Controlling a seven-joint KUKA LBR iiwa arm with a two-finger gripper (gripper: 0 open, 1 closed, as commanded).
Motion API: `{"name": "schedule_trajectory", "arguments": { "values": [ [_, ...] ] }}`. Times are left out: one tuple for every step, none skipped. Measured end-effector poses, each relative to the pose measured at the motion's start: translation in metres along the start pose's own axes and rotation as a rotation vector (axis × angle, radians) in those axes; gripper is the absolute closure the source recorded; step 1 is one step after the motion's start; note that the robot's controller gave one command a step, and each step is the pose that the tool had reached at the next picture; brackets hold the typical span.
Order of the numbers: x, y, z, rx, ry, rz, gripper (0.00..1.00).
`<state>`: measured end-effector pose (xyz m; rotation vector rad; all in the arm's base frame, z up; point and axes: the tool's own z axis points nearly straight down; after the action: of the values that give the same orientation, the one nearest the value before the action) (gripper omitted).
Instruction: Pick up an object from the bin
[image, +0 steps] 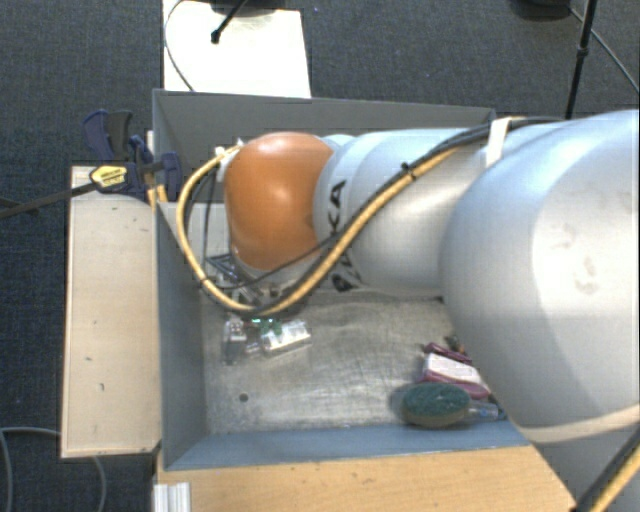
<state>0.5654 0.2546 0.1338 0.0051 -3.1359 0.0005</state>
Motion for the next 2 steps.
{"name": "schedule_trajectory", "arguments": {
  "values": [
    [0.0037,-0.0899,0.0567,0.002,-0.005,-0.183,0.00],
    [0.0047,-0.0862,0.0559,-0.001,-0.004,-0.182,1.00]
  ]
}}
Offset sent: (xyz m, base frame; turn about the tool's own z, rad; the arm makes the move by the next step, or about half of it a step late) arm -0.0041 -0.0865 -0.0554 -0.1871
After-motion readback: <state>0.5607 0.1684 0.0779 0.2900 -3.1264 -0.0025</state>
